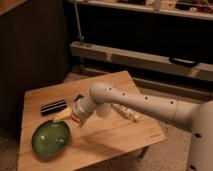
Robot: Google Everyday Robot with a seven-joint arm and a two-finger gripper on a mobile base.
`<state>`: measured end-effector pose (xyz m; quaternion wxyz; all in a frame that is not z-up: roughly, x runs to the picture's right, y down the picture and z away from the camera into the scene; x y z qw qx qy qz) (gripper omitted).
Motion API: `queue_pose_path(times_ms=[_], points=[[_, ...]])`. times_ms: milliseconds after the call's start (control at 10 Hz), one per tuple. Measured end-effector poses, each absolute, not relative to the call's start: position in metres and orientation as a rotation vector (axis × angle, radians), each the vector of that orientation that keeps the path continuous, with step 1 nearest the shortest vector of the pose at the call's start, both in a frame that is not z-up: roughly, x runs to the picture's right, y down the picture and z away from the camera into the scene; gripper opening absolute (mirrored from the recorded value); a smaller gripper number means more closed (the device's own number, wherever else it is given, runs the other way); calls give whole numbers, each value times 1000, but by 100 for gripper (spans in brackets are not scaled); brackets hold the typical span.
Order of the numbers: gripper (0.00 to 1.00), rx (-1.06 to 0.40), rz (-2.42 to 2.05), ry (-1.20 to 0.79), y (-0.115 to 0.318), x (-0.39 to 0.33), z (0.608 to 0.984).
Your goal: Pick up the ceramic bowl
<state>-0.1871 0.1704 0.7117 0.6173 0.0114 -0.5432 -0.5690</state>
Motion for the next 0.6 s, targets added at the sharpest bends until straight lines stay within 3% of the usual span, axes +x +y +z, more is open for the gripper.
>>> queue_pose_path(times_ms=[200, 600], points=[[52, -3, -1312, -1268, 185, -186, 717], [50, -45, -1333, -1296, 201, -192, 721]])
